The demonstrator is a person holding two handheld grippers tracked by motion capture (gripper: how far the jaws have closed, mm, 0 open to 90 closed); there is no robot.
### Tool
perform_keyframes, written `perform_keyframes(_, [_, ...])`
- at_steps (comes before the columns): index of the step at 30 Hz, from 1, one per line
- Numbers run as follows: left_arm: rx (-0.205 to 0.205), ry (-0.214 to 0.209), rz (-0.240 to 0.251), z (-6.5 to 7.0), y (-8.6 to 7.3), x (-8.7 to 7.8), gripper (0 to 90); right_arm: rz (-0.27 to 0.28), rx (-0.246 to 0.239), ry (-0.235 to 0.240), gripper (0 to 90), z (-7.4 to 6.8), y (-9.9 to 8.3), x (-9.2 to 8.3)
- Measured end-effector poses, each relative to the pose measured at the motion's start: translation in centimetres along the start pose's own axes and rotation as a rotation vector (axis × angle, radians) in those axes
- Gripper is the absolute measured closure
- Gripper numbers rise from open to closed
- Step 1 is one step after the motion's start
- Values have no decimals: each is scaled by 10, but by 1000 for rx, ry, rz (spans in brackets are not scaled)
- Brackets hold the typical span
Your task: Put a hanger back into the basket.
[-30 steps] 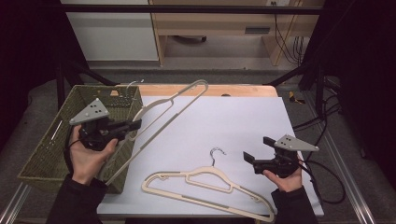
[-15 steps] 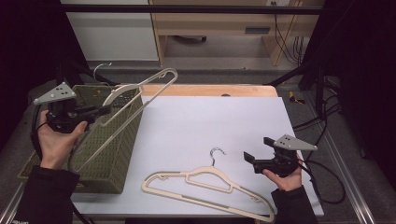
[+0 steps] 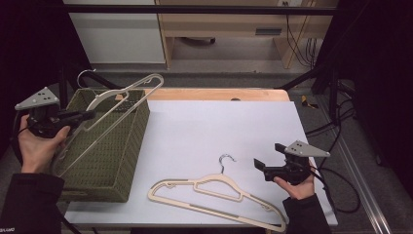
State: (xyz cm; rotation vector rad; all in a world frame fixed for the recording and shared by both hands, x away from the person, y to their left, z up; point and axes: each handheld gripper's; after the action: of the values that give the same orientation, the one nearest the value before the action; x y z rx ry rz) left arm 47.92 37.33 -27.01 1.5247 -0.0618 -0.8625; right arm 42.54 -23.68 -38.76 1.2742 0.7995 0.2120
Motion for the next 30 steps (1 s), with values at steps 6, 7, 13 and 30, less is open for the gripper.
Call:
perform_keyframes(6, [-20,40,-11,-18,-10,-4,858,-11,-7,2,58,-1,-1,2])
perform_keyframes(7, [-26,45,-12,-22,-12,-5,858,-10,-8,2,58,-1,-1,2])
perform_keyframes(13, [-47,70,-17,-39,-21,-6,858,-11,-8,1,58,0,-1,2])
perform_keyframes(30, [-80,81,-38,-55,-32,0,857,-15,-4,1,58,-1,-1,3])
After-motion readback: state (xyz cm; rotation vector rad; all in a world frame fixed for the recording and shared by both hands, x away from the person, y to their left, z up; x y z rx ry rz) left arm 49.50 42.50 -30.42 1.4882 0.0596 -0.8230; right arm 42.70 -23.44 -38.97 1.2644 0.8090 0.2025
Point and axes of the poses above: each handheld gripper's, and its own axes: x roughly forward along the jaws, y roughly out of its top, z roughly to its right, and after that the axes turned 10 degrees about -x, right-handed
